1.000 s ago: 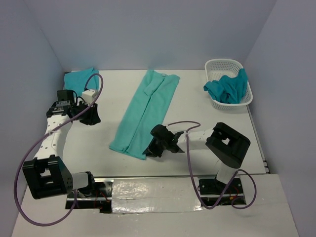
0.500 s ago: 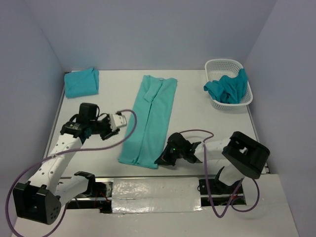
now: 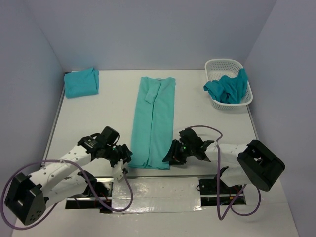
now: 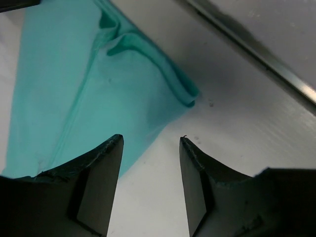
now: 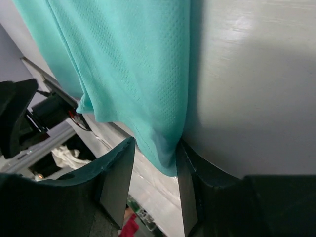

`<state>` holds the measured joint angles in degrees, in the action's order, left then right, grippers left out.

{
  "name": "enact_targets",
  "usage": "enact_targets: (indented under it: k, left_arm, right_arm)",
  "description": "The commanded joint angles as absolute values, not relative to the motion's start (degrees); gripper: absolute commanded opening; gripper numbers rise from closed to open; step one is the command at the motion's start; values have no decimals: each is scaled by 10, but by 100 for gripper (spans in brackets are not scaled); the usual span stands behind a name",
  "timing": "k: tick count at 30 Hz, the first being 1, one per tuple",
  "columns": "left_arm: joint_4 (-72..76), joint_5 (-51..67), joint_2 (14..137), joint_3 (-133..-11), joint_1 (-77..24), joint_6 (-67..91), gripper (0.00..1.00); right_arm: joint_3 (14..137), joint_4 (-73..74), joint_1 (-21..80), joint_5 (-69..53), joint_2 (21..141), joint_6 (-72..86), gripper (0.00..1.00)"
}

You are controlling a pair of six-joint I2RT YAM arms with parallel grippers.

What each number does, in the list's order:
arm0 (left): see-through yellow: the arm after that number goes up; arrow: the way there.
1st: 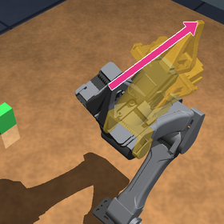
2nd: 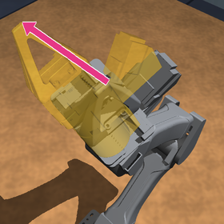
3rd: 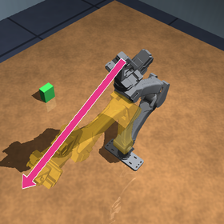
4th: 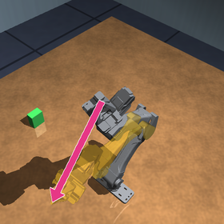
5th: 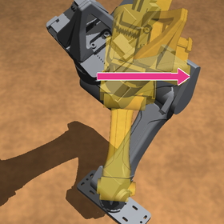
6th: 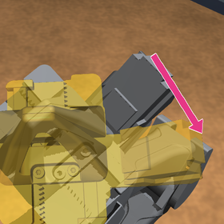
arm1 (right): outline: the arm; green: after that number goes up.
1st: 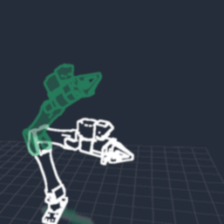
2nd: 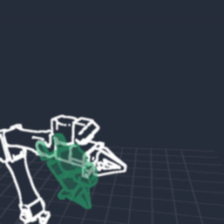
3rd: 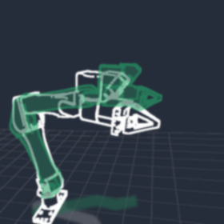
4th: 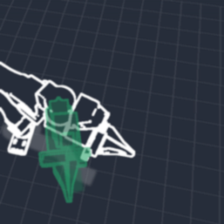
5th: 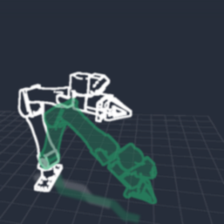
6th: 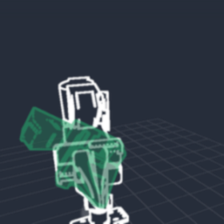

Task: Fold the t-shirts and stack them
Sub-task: Grab the bottom of the folded rectangular tshirt with both arms, then fold the folded rectangular tshirt in 1/3 of the way

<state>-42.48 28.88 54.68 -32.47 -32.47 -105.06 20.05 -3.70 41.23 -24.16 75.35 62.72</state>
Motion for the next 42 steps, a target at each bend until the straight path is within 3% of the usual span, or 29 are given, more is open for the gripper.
enact_targets:
  k: [1, 11, 12, 13, 16, 19, 20, 23, 24, 25, 28, 35, 42]
  left_arm:
    - [-449, 329, 593, -330, -340, -1201, 62]
    - [-373, 341, 685, -302, -380, -1203, 56]
    - [-364, 344, 686, -303, -384, -1181, 52]
    - [-358, 343, 691, -306, -395, -1168, 39]
    - [-343, 340, 709, -317, -398, -1133, 13]
    - [-346, 344, 705, -318, -398, -1126, 1]
    - [-348, 354, 701, -319, -398, -1121, 0]
    - [-350, 369, 695, -323, -398, -1095, 0]
    - [-349, 373, 694, -325, -398, -1072, 0]
    - [-349, 376, 693, -330, -398, -1055, 0]
    - [-344, 384, 697, -385, -389, -938, 0]
    - [-477, 444, 763, -534, -286, -849, 0]
    - [-467, 456, 855, -673, -222, -684, 0]
  right_arm:
    - [186, 74, 410, -202, 773, 551, 48]
    - [180, 91, 410, -195, 776, 539, 48]
    - [181, 91, 410, -203, 776, 538, 49]
    - [182, 93, 410, -207, 775, 536, 49]
    - [189, 112, 410, -208, 779, 516, 52]
    - [191, 121, 410, -214, 785, 506, 50]
    - [189, 113, 410, -223, 788, 507, 49]
    - [195, 99, 410, -226, 807, 507, 21]
    - [198, 94, 410, -226, 809, 510, 5]
    - [200, 90, 409, -228, 812, 515, 0]
    - [238, 107, 402, -233, 794, 505, 0]
    - [351, 231, 317, -221, 706, 433, 0]
    - [536, 256, 225, -258, 853, 340, 0]
